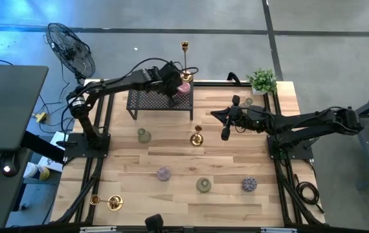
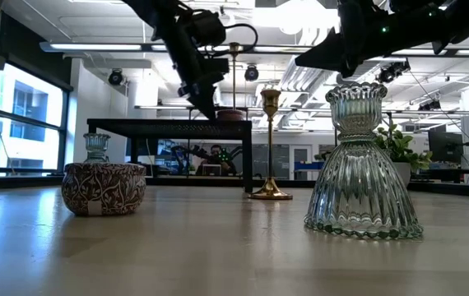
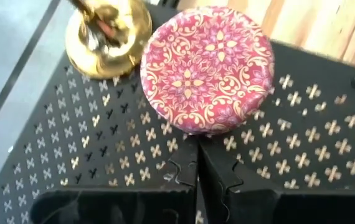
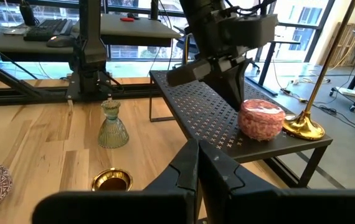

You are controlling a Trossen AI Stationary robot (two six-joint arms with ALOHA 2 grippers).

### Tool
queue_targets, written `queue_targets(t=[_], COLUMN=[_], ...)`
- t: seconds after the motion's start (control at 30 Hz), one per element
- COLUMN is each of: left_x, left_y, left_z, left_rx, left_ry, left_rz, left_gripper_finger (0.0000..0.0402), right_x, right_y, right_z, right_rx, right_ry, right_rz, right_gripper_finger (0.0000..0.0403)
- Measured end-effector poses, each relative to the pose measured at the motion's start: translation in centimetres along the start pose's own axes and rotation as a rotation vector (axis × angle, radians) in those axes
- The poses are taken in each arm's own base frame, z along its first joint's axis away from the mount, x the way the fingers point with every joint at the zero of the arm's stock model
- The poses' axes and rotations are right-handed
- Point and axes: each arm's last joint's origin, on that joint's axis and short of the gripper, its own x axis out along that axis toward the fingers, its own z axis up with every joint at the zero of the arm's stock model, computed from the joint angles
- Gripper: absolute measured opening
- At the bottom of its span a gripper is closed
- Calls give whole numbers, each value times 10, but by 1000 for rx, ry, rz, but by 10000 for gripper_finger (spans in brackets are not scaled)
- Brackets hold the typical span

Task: Pick & Place candle stick holders
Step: Put the pink patterned scented candle on the shelf

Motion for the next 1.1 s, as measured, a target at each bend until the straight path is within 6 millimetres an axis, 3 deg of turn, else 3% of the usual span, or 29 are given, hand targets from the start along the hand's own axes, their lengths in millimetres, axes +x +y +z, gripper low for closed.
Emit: queue_targets(t=[0.6,0.8,0.97,1.1], left_x=[-1,-18,-31,-28], left_y=[2,3,-13,-27], left_z=[10,9,20,33], left_rx=[-17,-11,13,16], left_ry=[-103,-108,-237,-353], left_rz=[25,-4,-131,-165], left_gripper_finger=[1,1,1,1], right_x=[0,0,0,0], right_y=[0,0,0,0], right_z=[-1,-1,-1,0], right_rx=[-1,-3,-10,-9], right_ry=[5,10,7,5], right_rz=[0,0,0,-1], right_gripper_finger=[1,1,1,2])
